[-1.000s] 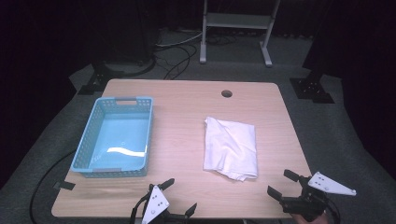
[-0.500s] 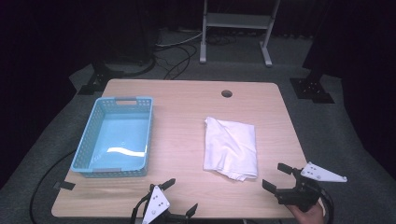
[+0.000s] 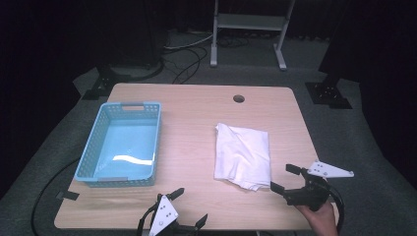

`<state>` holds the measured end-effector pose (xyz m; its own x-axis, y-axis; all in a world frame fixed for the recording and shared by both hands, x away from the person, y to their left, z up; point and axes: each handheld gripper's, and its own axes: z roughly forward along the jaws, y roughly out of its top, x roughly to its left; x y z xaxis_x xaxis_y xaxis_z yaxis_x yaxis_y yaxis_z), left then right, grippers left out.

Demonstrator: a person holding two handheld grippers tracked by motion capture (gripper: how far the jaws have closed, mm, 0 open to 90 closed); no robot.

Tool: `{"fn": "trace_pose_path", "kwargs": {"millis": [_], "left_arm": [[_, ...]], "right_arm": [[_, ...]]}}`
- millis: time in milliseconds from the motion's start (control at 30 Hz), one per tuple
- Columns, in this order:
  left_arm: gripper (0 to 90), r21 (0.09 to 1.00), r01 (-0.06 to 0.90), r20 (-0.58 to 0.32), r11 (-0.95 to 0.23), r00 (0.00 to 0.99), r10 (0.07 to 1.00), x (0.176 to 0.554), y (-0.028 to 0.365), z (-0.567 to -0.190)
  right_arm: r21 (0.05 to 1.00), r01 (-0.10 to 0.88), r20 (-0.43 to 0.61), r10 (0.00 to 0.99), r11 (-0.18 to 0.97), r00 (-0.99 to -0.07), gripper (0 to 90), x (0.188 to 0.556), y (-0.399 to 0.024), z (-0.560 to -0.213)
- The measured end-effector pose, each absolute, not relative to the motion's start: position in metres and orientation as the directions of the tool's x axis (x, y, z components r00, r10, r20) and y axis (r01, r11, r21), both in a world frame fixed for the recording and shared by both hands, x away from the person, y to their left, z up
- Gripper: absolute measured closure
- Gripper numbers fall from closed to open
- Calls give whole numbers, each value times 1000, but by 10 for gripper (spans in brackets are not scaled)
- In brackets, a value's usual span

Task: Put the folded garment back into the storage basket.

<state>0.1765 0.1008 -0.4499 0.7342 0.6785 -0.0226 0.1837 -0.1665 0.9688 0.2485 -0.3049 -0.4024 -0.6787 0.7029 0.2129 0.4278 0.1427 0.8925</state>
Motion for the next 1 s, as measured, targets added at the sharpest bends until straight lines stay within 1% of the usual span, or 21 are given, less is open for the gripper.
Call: {"fn": "trace_pose_path", "kwargs": {"millis": [233, 600, 1000], "left_arm": [[6, 970, 166, -2, -179, 739, 674, 174, 99, -448], [6, 971, 182, -30, -154, 736, 677, 176, 101, -449], [6, 973, 176, -30, -149, 736, 676, 175, 102, -447]], "right_arm": [[881, 445, 225, 685, 160, -692, 41, 265, -298, -403], [867, 472, 249, 678, 162, -691, 41, 284, -292, -402], [852, 492, 251, 687, 177, -682, 45, 302, -290, -398]]}}
